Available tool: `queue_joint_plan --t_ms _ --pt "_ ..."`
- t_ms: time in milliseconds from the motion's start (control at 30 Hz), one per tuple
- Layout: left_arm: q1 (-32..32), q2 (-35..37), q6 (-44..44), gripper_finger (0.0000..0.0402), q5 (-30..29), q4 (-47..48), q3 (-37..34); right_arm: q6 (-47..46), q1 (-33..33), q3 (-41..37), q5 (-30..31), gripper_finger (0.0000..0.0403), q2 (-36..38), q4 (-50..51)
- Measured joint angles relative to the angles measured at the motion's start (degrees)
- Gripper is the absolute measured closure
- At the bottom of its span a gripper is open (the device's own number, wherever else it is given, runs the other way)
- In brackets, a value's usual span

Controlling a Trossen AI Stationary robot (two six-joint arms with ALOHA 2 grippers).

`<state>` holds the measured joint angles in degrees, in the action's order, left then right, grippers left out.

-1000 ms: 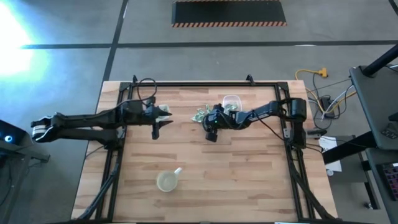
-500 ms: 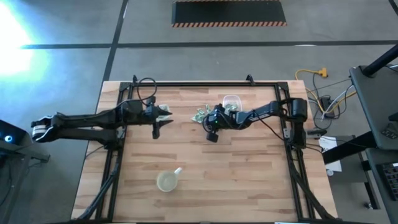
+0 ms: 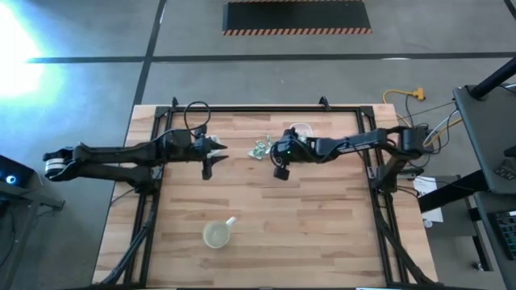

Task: Pick and place items into bin
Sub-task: Put the green stevia packet into the rectangular transparent bin

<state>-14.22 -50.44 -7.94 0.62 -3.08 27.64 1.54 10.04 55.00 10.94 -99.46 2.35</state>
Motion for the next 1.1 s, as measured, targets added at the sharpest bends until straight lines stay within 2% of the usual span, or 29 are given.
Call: queue_joint_plan --t_ms 67,267,333,467,633,867,1100 --pt "0.0 -0.3 -0.1 0.0267 0.0 0.0 0.0 0.3 0.1 0.0 2.7 0.0394 2.4 3.6" --pt "0.0 -1.6 -0.5 0.0267 0.0 -2.1 0.0 -1.5 0.3 -0.3 17.7 0.0394 9.2 16.4" --pt "0.0 -1.7 -0.5 0.0267 0.0 -2.0 0.0 -3.2 0.7 -1.0 20.7 0.0394 10.9 19.0" --pt "0.0 -2.0 -0.5 0.0267 0.0 -2.4 0.1 -5.9 2.4 -2.3 21.5 0.0394 12.9 19.9" --pt "0.0 -1.9 -0.3 0.0267 0.0 -2.6 0.1 -5.7 5.3 -3.0 21.6 0.0394 11.7 19.7" --pt "0.0 -1.9 -0.3 0.0267 0.0 -2.5 0.2 -5.6 9.6 -3.2 15.8 0.0394 7.7 19.4" --pt "0.0 -1.9 -0.3 0.0267 0.0 -2.5 0.2 -6.8 10.9 -3.2 15.6 0.0394 5.5 19.4"
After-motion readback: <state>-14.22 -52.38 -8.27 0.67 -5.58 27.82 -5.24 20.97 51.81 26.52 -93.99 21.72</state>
